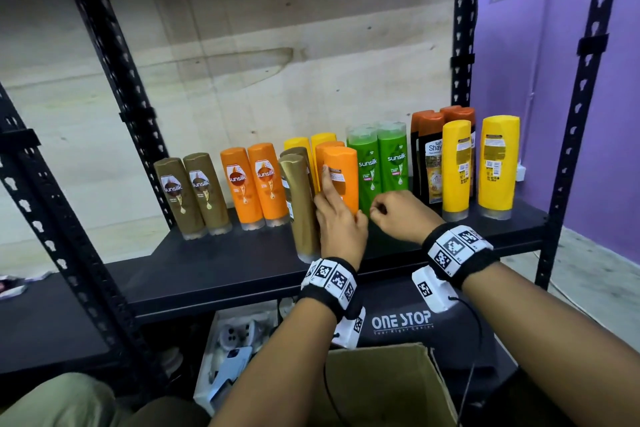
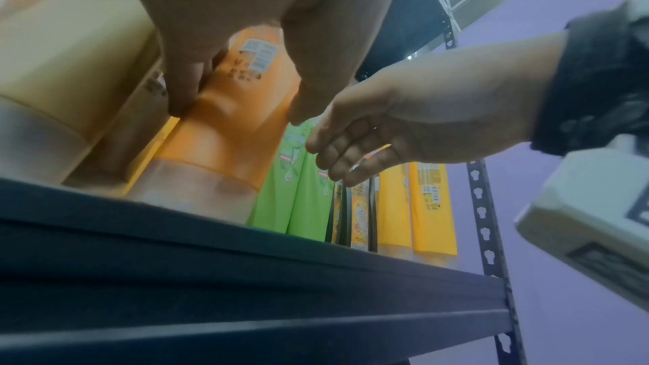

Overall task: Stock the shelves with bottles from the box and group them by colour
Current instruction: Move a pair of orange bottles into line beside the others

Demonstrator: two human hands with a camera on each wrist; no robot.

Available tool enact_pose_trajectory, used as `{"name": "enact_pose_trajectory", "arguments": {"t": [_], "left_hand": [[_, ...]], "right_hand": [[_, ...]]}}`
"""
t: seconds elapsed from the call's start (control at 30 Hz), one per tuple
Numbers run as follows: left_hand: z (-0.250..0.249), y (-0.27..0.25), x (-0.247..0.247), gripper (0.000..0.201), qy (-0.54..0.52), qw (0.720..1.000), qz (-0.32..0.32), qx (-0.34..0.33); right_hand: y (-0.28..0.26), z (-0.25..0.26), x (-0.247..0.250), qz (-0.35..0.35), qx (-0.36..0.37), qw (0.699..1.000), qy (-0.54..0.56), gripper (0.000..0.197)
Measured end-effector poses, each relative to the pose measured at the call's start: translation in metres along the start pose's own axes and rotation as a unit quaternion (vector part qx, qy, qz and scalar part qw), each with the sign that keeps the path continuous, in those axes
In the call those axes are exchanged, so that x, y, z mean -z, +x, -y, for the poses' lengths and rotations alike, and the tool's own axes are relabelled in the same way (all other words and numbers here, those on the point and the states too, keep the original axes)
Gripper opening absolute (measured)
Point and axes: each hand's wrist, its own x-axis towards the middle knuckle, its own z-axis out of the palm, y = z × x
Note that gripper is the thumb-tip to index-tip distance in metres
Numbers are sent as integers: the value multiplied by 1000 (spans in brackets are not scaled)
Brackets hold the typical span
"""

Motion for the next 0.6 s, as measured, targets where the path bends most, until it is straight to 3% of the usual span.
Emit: {"name": "enact_pose_trajectory", "arguments": {"t": [0.17, 0.27, 0.37, 0.5, 0.6], "left_hand": [[2, -8, 13, 106, -27, 998, -42, -25], [4, -3, 31, 106, -44, 995, -78, -39], [7, 0, 50, 105, -76, 993, -79, -53], [15, 2, 72, 105, -89, 991, -93, -41], [23, 5, 85, 105, -89, 990, -104, -28]], "right_hand": [[1, 0, -4, -2, -24, 1000, 6, 21], [8, 2, -8, -36, -29, 998, 31, 26], [24, 10, -13, -54, -40, 995, 77, 45], [40, 26, -25, 1, -48, 991, 126, 76], [50, 31, -35, 1, -53, 982, 180, 84]]}}
